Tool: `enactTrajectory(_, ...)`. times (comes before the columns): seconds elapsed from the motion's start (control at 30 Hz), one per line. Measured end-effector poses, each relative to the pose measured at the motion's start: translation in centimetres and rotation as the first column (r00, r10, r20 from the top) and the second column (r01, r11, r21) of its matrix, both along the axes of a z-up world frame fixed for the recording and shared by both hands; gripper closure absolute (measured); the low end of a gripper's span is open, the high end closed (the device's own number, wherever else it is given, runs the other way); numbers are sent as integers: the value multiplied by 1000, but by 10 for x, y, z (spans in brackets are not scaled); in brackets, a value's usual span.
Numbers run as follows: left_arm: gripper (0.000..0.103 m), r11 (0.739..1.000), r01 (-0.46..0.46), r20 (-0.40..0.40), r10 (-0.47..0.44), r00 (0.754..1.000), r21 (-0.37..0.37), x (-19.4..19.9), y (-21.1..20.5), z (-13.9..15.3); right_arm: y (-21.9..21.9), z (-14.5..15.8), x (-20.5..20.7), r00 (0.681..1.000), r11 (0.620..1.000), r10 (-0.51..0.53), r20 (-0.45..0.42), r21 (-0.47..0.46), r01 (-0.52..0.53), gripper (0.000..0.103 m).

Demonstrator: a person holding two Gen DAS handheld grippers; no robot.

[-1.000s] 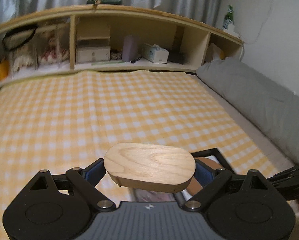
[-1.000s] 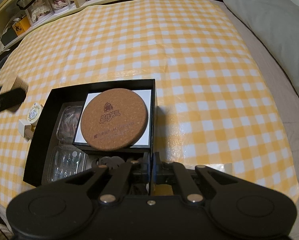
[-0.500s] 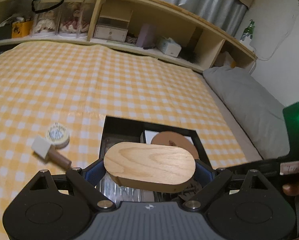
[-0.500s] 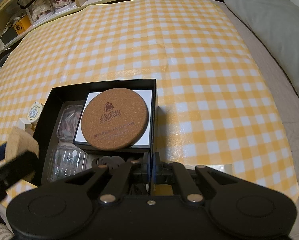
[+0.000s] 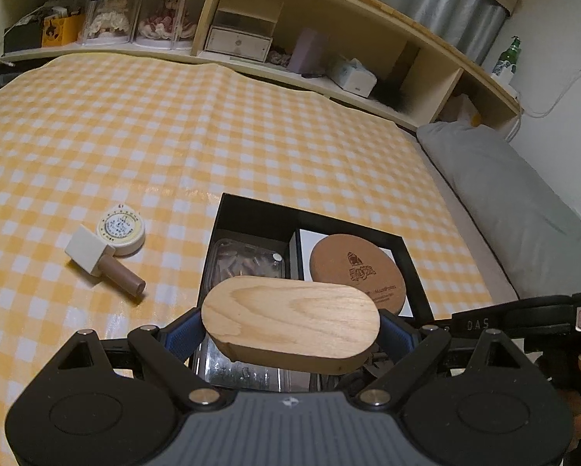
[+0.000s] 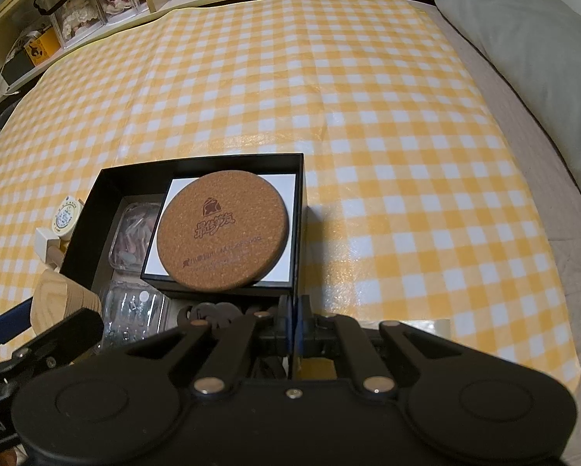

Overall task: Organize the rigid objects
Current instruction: 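Carry the wooden block with the left tool over the black tray, then lower the wooden block into the tray and open the left tool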

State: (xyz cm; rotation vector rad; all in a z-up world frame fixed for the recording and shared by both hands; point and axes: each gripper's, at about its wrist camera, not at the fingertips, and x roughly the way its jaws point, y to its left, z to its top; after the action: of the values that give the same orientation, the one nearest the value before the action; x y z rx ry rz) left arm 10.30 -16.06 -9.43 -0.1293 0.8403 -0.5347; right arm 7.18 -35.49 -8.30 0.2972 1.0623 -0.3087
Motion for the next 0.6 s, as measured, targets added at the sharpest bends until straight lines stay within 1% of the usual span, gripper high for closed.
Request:
enactTrajectory(0.13,10,999,-14,-8,15,1000,32,1,0,-2,1,0,0,1000,1000,0,0,-1,0,100)
enactTrajectory(0.23,10,999,-8,-14,9,1000,34,2,-1,-2,0,0,1,1000,1000,0,0,-1,0,100)
enactTrajectory(0.37,7,998,-2,-19,3,1000,56,1,-4,-2,-1,-1,0,1000,1000,4,-3,-2,-4,99)
enactTrajectory(0.6,5,996,0,-43,3,999,84,1,-4,-4,2,-1,0,1000,1000,4,-4,-3,-4,99)
